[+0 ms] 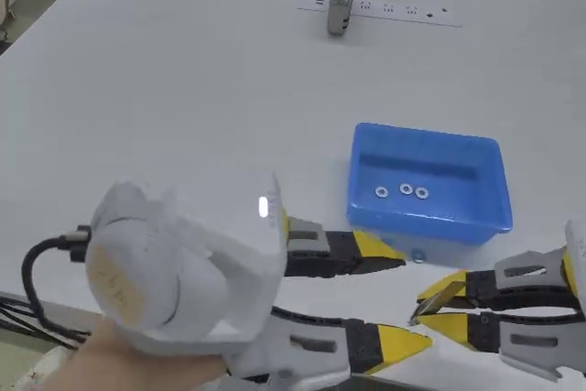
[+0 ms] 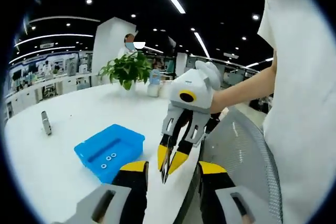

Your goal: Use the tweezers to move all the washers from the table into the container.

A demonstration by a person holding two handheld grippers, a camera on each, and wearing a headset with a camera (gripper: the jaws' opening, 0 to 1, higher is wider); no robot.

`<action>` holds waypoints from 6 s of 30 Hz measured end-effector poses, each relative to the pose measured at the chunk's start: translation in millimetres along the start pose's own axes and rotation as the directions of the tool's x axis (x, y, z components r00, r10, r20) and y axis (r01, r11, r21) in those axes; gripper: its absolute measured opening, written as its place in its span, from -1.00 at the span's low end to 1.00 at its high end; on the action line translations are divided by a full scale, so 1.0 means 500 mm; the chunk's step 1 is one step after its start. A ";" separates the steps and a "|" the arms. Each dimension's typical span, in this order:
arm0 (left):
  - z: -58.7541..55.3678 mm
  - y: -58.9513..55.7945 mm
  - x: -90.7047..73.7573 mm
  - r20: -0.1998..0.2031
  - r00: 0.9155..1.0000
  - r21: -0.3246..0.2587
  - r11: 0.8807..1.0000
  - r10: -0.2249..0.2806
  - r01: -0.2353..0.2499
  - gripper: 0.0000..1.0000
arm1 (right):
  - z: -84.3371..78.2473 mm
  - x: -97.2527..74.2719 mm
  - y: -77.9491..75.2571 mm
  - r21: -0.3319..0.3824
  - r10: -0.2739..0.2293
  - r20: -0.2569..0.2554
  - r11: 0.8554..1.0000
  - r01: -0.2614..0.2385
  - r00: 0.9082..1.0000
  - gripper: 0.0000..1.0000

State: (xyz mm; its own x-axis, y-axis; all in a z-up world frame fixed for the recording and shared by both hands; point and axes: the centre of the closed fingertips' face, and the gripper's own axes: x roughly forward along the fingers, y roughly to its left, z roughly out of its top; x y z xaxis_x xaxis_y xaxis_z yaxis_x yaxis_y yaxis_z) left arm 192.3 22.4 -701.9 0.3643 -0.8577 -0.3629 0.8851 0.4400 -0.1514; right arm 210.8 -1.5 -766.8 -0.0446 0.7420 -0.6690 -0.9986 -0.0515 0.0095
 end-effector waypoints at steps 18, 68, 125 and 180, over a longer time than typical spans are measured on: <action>-0.040 0.076 -0.007 0.029 0.953 -0.123 0.948 0.300 -0.295 0.14 | -0.014 0.008 -0.114 0.000 -0.102 -0.051 0.995 0.102 0.993 -0.95; -0.042 0.091 -0.015 0.032 0.939 -0.104 0.935 0.343 -0.338 0.29 | 0.006 -0.070 -0.265 0.168 -0.266 -0.080 0.946 0.276 0.961 -0.94; -0.055 0.095 -0.014 0.009 0.935 -0.126 0.928 0.353 -0.350 0.41 | 0.036 0.064 -0.148 0.176 -0.149 -0.057 0.972 0.157 0.987 -0.93; -0.054 0.099 -0.017 0.013 0.930 -0.111 0.925 0.367 -0.363 0.43 | 0.054 -0.102 -0.221 0.186 -0.306 -0.018 0.935 0.303 0.952 -0.94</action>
State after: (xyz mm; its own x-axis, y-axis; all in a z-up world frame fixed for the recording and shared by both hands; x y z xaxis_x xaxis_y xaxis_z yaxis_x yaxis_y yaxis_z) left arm 225.1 58.7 -731.2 0.6674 -0.6398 -0.3812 0.6544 0.7481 -0.1099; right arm 322.9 -15.7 -713.8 0.2631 0.7104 -0.6528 -0.9519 0.3012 -0.0559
